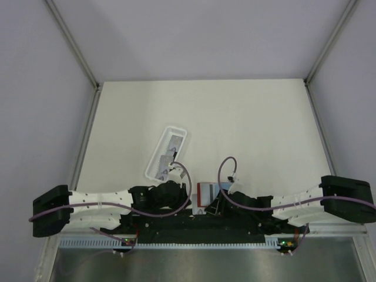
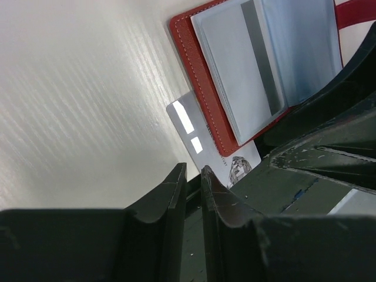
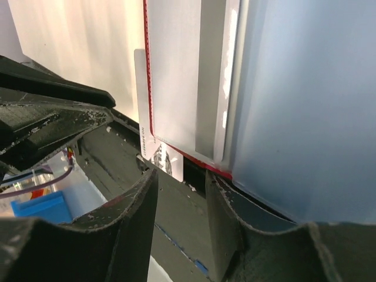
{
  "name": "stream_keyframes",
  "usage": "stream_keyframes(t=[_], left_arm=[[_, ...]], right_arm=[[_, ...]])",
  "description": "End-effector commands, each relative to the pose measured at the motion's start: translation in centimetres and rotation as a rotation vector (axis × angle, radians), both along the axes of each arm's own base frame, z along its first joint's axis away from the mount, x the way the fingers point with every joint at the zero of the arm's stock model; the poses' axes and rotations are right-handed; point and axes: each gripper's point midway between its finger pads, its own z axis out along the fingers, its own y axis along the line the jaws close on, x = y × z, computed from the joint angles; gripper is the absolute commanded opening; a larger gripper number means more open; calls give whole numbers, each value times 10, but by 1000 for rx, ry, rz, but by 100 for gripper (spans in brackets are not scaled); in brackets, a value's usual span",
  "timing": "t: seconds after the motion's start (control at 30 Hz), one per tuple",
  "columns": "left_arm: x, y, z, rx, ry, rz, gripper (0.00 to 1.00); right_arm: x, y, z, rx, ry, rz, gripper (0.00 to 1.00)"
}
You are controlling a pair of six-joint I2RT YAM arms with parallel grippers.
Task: Put the credit cards into the card holder
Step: Pick up the credit card at the corner of the board.
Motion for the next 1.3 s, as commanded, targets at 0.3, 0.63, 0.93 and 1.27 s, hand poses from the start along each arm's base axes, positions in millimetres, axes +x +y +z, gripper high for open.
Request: stream_keyframes(t=[0.3,0.63,0.93,1.27], left_arm=[[-8,-13,-6,-47,21,-14,20],[-6,-8,-3,-38,13,10,19],[-7,3,-4,-32,17,37,19],[7,18,27,-42,-56,109,22]], right_arm=[[-17,24,-11,101,98,64,27],[-19,36,-10,117,92,94,11],[-19,44,-6,144,84,108,3],[-27,71,0,219,109,168,0]])
